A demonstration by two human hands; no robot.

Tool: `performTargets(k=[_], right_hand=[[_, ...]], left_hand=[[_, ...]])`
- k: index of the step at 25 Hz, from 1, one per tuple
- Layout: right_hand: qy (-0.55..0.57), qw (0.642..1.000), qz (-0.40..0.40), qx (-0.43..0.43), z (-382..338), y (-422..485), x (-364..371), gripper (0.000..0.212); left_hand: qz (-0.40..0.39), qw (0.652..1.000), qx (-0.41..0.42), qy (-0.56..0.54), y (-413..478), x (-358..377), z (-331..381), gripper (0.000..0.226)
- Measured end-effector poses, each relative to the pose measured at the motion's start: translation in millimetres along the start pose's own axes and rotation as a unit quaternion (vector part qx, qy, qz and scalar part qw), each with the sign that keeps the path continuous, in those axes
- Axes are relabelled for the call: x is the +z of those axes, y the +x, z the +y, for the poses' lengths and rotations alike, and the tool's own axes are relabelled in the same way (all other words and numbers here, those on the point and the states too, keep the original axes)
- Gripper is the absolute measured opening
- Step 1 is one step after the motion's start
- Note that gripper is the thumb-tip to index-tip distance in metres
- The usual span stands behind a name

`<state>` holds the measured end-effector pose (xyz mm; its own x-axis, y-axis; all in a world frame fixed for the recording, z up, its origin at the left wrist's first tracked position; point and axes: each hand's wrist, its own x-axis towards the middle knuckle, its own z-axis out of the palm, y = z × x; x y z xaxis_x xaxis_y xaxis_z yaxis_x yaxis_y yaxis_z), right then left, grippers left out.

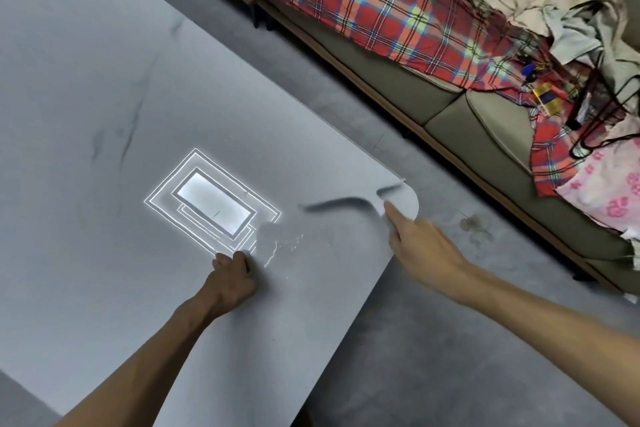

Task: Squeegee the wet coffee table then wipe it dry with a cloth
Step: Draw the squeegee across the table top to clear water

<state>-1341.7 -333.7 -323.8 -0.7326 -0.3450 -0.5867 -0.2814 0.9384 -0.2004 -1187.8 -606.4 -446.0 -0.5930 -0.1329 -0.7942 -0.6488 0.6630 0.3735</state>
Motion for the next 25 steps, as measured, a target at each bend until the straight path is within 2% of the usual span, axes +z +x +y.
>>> performTargets(k=[2, 5, 8, 12, 15, 18, 20, 24, 25], right_hand=[[0.020, 0.997, 0.050, 0.059, -5, 28, -8, 0.050], [0.043, 0.990, 0.051, 0.124, -18, 32, 10, 0.057], [0.026, 0.992, -0.001, 0.127, -38, -3, 49, 0.066], [0.043, 0.992, -0.065, 0.103, -59, -54, 62, 0.055], [0.067, 0.988, -0.048, 0.134, -57, -40, 35, 0.047], [0.136, 0.961, 0.007, 0.241, -48, 0, 6, 0.058], [0.188, 0.944, 0.016, 0.270, -52, 11, 2, 0.070], [0.165, 0.948, -0.083, 0.258, -91, -6, 38, 0.102], [0.152, 0.949, -0.103, 0.255, -103, -16, 54, 0.103]], left_hand=[[0.002, 1.000, 0.008, -0.008, 0, -1, -1, 0.021], [0.003, 1.000, 0.019, -0.004, -4, -1, -4, 0.016], [0.013, 0.999, 0.033, -0.008, -10, 1, -9, 0.022], [0.044, 0.997, 0.037, -0.052, -27, 0, -16, 0.022], [0.059, 0.996, 0.035, -0.058, -41, -3, -32, 0.019], [0.077, 0.995, 0.020, -0.065, -53, -4, -47, 0.020], [0.094, 0.994, 0.007, -0.060, -59, -5, -55, 0.017], [0.081, 0.995, -0.004, -0.052, -69, -8, -70, 0.020], [0.075, 0.996, -0.005, -0.055, -71, -8, -73, 0.021]])
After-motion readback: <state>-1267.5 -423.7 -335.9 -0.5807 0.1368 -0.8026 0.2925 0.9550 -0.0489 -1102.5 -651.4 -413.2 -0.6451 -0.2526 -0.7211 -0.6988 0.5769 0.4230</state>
